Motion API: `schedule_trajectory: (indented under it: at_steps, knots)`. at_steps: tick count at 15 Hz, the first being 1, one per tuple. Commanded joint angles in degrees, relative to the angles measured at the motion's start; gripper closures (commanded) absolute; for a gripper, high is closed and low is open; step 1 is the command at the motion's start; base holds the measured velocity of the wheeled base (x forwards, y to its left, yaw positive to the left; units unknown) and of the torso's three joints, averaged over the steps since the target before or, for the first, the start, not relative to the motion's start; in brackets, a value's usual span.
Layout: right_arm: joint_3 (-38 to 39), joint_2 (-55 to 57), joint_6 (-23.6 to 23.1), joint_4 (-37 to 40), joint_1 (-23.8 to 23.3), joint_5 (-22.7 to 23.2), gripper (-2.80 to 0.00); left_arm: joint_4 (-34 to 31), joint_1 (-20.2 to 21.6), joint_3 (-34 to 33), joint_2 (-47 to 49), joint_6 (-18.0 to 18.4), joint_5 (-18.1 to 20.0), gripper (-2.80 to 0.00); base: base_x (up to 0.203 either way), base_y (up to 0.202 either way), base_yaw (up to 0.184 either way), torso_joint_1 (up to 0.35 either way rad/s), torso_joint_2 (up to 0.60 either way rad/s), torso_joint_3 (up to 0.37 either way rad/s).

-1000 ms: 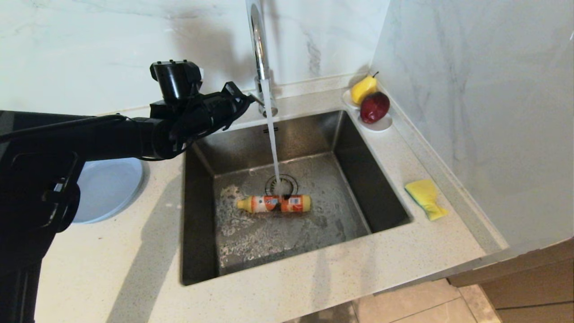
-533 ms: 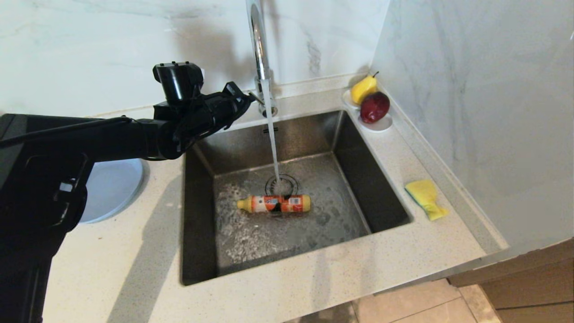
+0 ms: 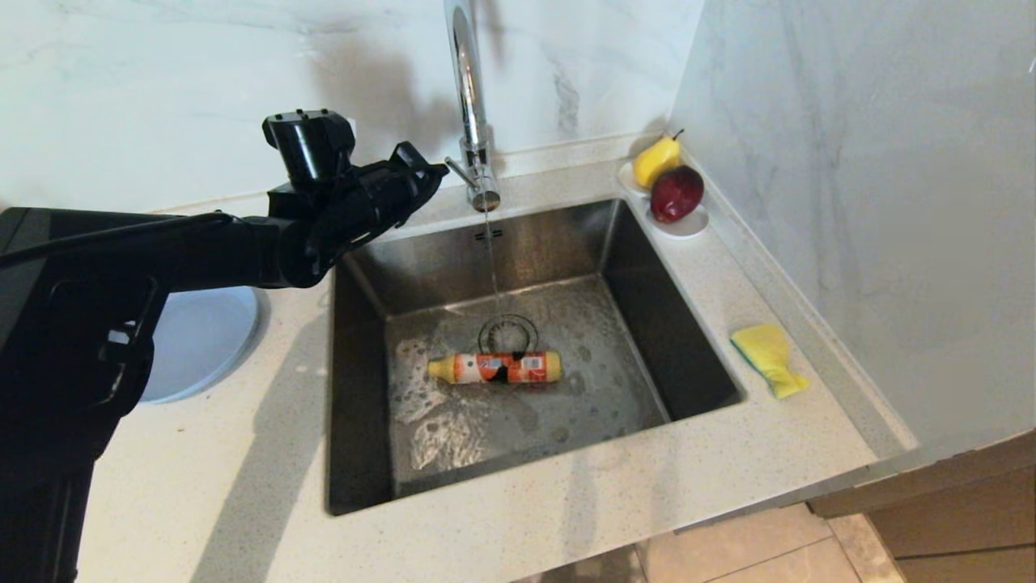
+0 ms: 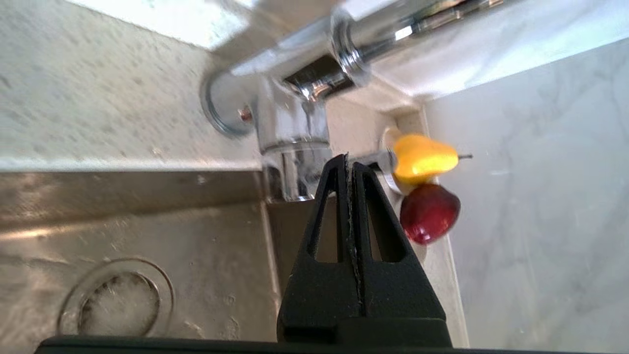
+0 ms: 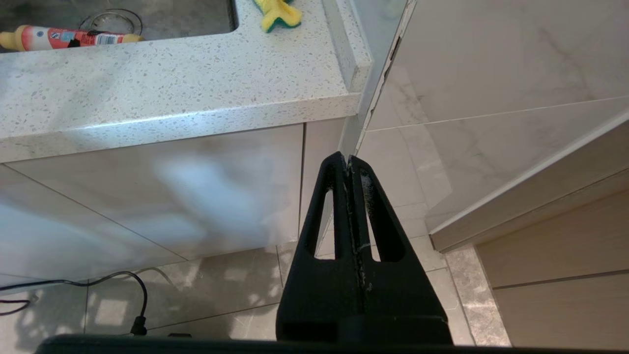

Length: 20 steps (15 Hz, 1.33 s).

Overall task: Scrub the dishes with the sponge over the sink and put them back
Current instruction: Turn off the faucet

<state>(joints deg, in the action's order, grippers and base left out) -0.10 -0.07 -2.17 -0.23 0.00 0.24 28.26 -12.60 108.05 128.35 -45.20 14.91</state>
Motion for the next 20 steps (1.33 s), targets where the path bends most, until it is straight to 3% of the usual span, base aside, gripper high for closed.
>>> schedule_trajectory:
  at_steps: [1, 8, 14, 20]
  knots:
    - [0.01, 0.07, -0.03, -0.04, 0.0, 0.02, 0.0, 0.93, 0.68, 0.06, 0.32, -0.24, 0.21, 0.0, 0.0, 0.0, 0.0, 0.0, 0.0, 0.0]
    - [0.01, 0.07, -0.03, -0.04, 0.0, 0.02, 0.0, 0.18, 1.01, -1.74, -1.15, -0.22, 0.08, 0.0, 0.0, 0.0, 0.0, 0.0, 0.0, 0.0]
    - [0.01, 0.07, -0.03, -0.04, 0.0, 0.02, 0.0, -0.36, 1.34, -17.58, -14.2, 0.96, 0.26, 0.0, 0.0, 0.0, 0.0, 0.0, 0.0, 0.0]
    - [0.01, 0.07, -0.03, -0.04, 0.0, 0.02, 0.0, -12.19, 1.25, -38.73, -33.48, 8.33, -0.19, 0.0, 0.0, 0.0, 0.0, 0.0, 0.0, 0.0]
